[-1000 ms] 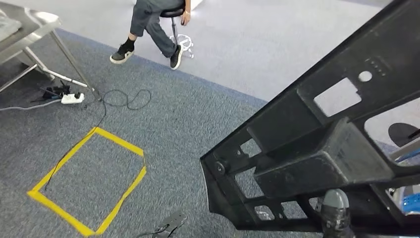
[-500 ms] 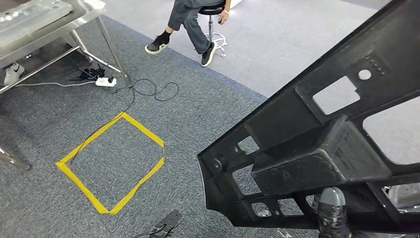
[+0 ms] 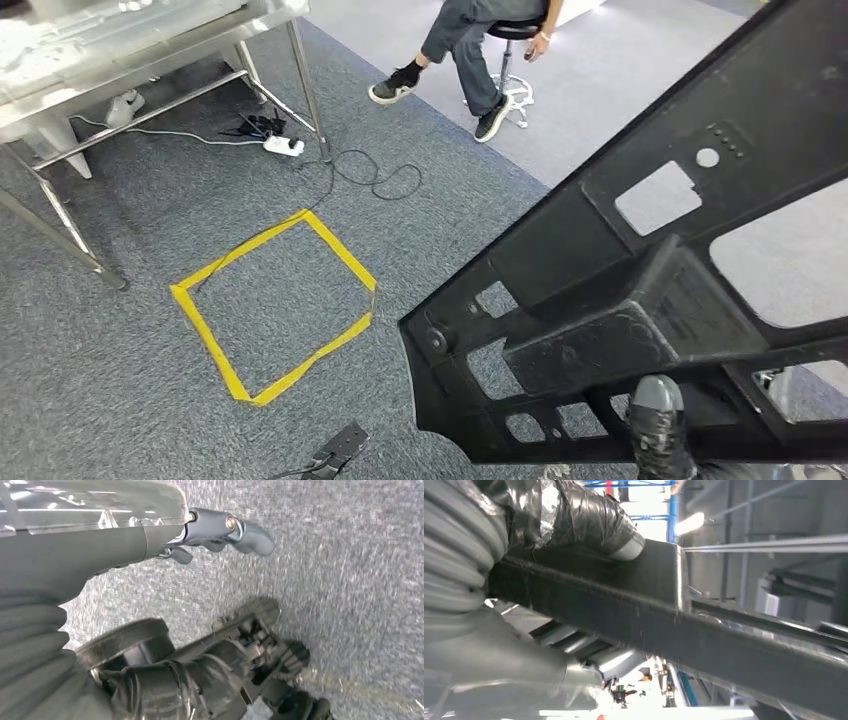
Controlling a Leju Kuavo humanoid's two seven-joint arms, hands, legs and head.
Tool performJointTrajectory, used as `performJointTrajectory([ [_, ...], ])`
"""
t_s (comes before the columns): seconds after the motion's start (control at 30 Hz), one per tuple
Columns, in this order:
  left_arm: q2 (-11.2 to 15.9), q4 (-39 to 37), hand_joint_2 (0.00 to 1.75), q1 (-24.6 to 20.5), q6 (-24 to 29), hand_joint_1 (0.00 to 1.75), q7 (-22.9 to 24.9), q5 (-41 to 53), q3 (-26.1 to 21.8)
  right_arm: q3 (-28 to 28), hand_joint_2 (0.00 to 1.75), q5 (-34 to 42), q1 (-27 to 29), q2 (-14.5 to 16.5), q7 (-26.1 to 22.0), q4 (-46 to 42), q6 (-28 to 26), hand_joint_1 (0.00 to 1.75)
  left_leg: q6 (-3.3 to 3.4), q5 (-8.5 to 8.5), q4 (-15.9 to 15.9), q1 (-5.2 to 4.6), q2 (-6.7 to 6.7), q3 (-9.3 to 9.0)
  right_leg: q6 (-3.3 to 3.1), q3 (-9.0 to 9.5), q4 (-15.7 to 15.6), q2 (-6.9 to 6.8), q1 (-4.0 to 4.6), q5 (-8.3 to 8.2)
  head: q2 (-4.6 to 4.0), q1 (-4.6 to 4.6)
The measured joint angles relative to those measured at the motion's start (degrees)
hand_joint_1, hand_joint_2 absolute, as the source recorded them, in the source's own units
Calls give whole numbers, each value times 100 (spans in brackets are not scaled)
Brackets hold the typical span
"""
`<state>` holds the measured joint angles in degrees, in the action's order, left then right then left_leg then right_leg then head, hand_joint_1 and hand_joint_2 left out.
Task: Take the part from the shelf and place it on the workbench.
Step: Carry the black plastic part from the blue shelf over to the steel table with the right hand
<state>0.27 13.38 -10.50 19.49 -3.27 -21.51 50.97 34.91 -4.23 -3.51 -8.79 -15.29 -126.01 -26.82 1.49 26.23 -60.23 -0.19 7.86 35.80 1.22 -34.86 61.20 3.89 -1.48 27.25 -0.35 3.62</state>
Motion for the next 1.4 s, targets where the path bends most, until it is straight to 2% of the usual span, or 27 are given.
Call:
performJointTrajectory([
  [0.03, 1, 0, 175, 5, 25, 0, 7, 4, 0, 11, 175, 8, -15, 2, 1, 3, 8, 129, -29, -4, 0, 9, -3, 14, -35, 17, -22, -70, -1, -7, 0, 0],
  [0.07, -3, 0, 175, 11, 48, 0, 21, 13, 0, 22, 175, 12, -29, 4, 1, 7, 15, 129, -54, 16, -29, -1, -91, 33, -65, 43, -49, -131, -9, -10, 0, 9],
  [0.1, -9, 0, 175, 10, 63, 0, 42, 26, 0, 32, 175, 16, -43, 10, 1, 8, 22, 129, -78, 81, -140, -9, -248, 84, -93, 74, -80, -203, -20, -12, 0, 34],
  [0.17, -25, 0, 175, -15, 100, 0, 72, 66, 0, 46, 175, 25, -50, 20, -1, 13, 41, 129, -127, 362, -684, -9, -607, 359, -132, 119, -112, -360, -5, 3, 0, 78],
  [0.23, -44, 0, 175, -39, 151, 0, 75, 111, 0, 51, 175, 36, -52, 22, -1, 29, 61, 129, -156, 642, -1389, 16, -732, 753, -153, 133, -115, -542, 18, 28, 0, 88],
  [0.27, -52, 0, 175, -41, 175, 0, 70, 131, 0, 52, 175, 42, -52, 22, -1, 38, 66, 129, -154, 640, -1524, 22, -742, 839, -155, 139, -114, -626, 26, 43, 0, 91],
  [0.3, -59, 0, 175, -41, 190, 0, 67, 148, 0, 52, 175, 45, -52, 22, 2, 46, 66, 129, -144, 542, -1460, 23, -751, 817, -155, 152, -114, -706, 34, 59, 0, 90],
  [0.33, -60, 0, 175, -41, 198, 0, 67, 160, 0, 52, 175, 48, -53, 22, 5, 49, 64, 129, -128, 376, -1211, 23, -767, 690, -151, 171, -114, -768, 39, 75, 0, 90],
  [0.4, -63, 0, 175, -57, 209, 0, 76, 190, 0, 52, 175, 84, -55, 22, 11, 51, 53, 129, -72, 48, -469, -16, -927, 280, -124, 229, -117, -882, 56, 117, 0, 88],
  [0.47, -73, 1, 175, -100, 224, 0, 102, 229, 0, 52, 175, 175, -55, 21, 12, 51, 26, 129, -2, -52, -27, -83, -1071, 40, -71, 277, -132, -979, 72, 153, 0, 84],
  [0.53, -86, 2, 175, -132, 244, 0, 128, 254, 0, 52, 175, 259, -56, 20, 10, 52, 8, 129, 55, -33, 53, -115, -1016, 13, -9, 324, -167, -1074, 79, 175, 0, 81],
  [0.57, -94, 2, 175, -131, 250, 0, 136, 263, 0, 52, 175, 285, -58, 20, 8, 52, 9, 129, 80, -39, 84, -103, -956, -13, 25, 342, -161, -1045, 67, 196, 0, 82],
  [0.63, -100, 1, 175, -141, 255, 0, 132, 286, 0, 52, 175, 313, -56, 15, 2, 52, 15, 129, 147, -55, 152, -65, -843, -87, 68, 253, 80, -782, 47, 346, 0, 66],
  [0.7, -111, 0, 175, -179, 257, 0, 122, 312, 0, 52, 175, 344, -43, -2, -1, 56, 18, 129, 202, -57, 172, -52, -721, -126, 71, -114, 755, -476, 41, 641, 0, 39],
  [0.77, -129, 0, 175, -196, 253, 0, 123, 336, 0, 51, 175, 390, -27, -31, 1, 66, 26, 129, 229, -43, 161, -66, -571, -133, 67, -544, 1407, -405, 47, 802, 0, 32],
  [0.8, -135, 0, 175, -191, 251, 0, 134, 347, 1, 51, 175, 414, -22, -44, 3, 70, 33, 129, 236, -30, 152, -71, -500, -140, 62, -653, 1492, -398, 48, 735, 0, 33],
  [0.83, -141, 0, 175, -184, 249, 0, 150, 358, 1, 50, 175, 436, -21, -55, 8, 74, 43, 129, 238, -13, 140, -73, -429, -154, 53, -654, 1353, -392, 48, 554, 0, 32],
  [0.9, -148, 0, 175, -181, 248, 0, 186, 385, 2, 50, 175, 471, -23, -67, 16, 80, 76, 129, 224, 37, 110, -70, -311, -190, 24, -408, 633, -325, 43, 72, 0, 30],
  [0.93, -151, 0, 175, -185, 248, 0, 199, 403, 2, 50, 175, 485, -24, -70, 19, 85, 95, 129, 206, 67, 85, -77, -260, -197, 11, -265, 273, -266, 42, -85, 0, 27],
  [0.97, -153, 0, 175, -190, 247, 0, 210, 422, 3, 51, 175, 495, -25, -73, 20, 90, 110, 129, 182, 89, 72, -78, -224, -193, 1, -167, 42, -213, 41, -156, 0, 26],
  [1.07, -152, 0, 175, -191, 228, 0, 231, 467, 8, 52, 175, 504, -29, -76, 21, 101, 142, 129, 103, 123, 79, -68, -173, -170, -41, -82, -117, -176, 41, -144, 0, 22],
  [1.13, -152, 1, 175, -187, 213, 0, 232, 478, 13, 52, 175, 504, -35, -77, 20, 103, 162, 129, 43, 226, -60, -74, -323, -120, -94, -26, -174, -215, 18, -146, 0, 36],
  [1.2, -155, 2, 175, -207, 208, 0, 227, 477, 16, 52, 175, 504, -37, -79, 19, 102, 173, 129, -22, 509, -605, -59, -580, 144, -138, 27, -209, -282, 14, -132, 0, 63],
  [1.27, -161, 2, 175, -224, 201, 0, 222, 474, 17, 52, 175, 504, -34, -81, 19, 105, 178, 129, -78, 760, -1296, -9, -699, 539, -161, 50, -210, -356, 21, -104, 0, 78],
  [1.3, -163, 2, 175, -222, 199, 0, 222, 473, 17, 52, 175, 504, -32, -81, 19, 108, 179, 129, -98, 755, -1452, 15, -714, 650, -161, 62, -209, -384, 19, -89, 0, 79],
  [1.33, -164, 2, 175, -217, 197, 0, 222, 472, 18, 52, 175, 504, -32, -82, 19, 109, 179, 129, -113, 636, -1386, 35, -724, 649, -152, 79, -209, -406, 16, -72, 0, 79],
  [1.4, -163, 2, 175, -217, 196, 0, 221, 470, 19, 52, 175, 504, -33, -82, 19, 110, 179, 129, -120, 216, -700, 60, -761, 349, -117, 133, -208, -437, 6, -35, 0, 80],
])
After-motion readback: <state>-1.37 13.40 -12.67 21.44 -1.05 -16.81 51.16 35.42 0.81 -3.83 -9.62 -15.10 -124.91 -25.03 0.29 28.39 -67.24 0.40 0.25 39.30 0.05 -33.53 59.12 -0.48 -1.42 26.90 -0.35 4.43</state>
